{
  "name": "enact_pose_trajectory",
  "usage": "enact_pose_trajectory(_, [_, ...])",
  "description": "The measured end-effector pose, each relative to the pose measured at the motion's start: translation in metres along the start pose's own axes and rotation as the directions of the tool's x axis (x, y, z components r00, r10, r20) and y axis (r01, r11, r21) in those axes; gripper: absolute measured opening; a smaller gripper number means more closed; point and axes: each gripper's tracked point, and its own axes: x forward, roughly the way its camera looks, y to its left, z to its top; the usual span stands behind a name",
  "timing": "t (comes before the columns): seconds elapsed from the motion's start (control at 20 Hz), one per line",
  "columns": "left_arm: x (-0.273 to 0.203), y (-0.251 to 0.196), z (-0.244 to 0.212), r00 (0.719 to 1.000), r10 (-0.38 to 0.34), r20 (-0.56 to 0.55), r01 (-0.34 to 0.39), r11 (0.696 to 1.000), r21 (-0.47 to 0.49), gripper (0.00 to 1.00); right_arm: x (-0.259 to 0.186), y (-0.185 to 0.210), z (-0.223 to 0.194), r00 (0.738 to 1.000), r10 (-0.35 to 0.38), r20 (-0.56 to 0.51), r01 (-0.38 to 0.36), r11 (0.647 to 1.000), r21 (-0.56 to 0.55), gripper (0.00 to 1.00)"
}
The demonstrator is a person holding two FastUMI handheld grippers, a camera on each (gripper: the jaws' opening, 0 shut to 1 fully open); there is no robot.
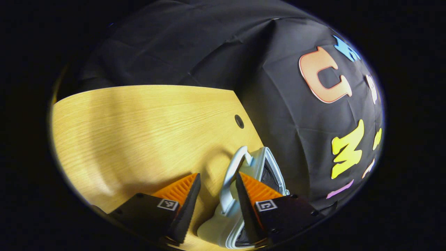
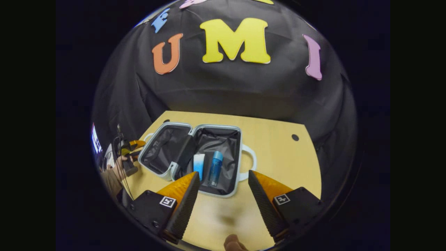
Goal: First open the suitcase, pack the skin care products into it, and then close the suitcase.
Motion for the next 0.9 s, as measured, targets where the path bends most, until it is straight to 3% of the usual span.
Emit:
enact_pose_trajectory(0.05, [0.002,-0.003,0.0,1.0,-0.01,-0.006,0.01,1.0,-0.005,0.59,-0.006,-0.002,-0.002,1.0,-0.001,0.008,0.001,1.0,-0.009,0.83])
enact_pose_trajectory(0.25, [0.01,-0.009,0.002,1.0,-0.002,0.0,0.002,1.0,0.013,0.29,-0.028,-0.012,-0.003,0.999,-0.028,0.042,0.027,1.0,0.014,0.83])
enact_pose_trajectory(0.3, [0.009,-0.009,0.002,1.0,0.019,0.008,-0.02,0.999,0.046,0.13,-0.032,-0.013,-0.001,0.998,-0.031,0.05,0.029,0.999,0.031,0.83])
enact_pose_trajectory(0.35, [0.008,-0.011,0.002,0.999,0.041,0.018,-0.043,0.995,0.088,0.17,-0.036,-0.016,0.002,0.997,-0.041,0.065,0.038,0.998,0.045,0.83])
enact_pose_trajectory(0.45, [0.006,-0.017,0.005,0.996,0.078,0.036,-0.083,0.985,0.15,0.14,-0.047,-0.026,0.009,0.993,-0.063,0.099,0.057,0.997,0.06,0.8])
enact_pose_trajectory(0.55, [0.0,-0.024,0.013,0.993,0.095,0.066,-0.106,0.977,0.183,0.13,-0.061,-0.039,0.016,0.987,-0.091,0.129,0.082,0.994,0.074,0.83])
enact_pose_trajectory(0.7, [-0.021,-0.055,0.032,0.988,0.069,0.136,-0.101,0.964,0.245,0.13,-0.082,-0.064,0.027,0.976,-0.126,0.179,0.112,0.99,0.087,0.83])
enact_pose_trajectory(0.9, [-0.052,-0.116,0.041,0.972,0.006,0.233,-0.103,0.908,0.406,0.13,-0.111,-0.096,0.036,0.958,-0.156,0.243,0.133,0.985,0.109,0.8])
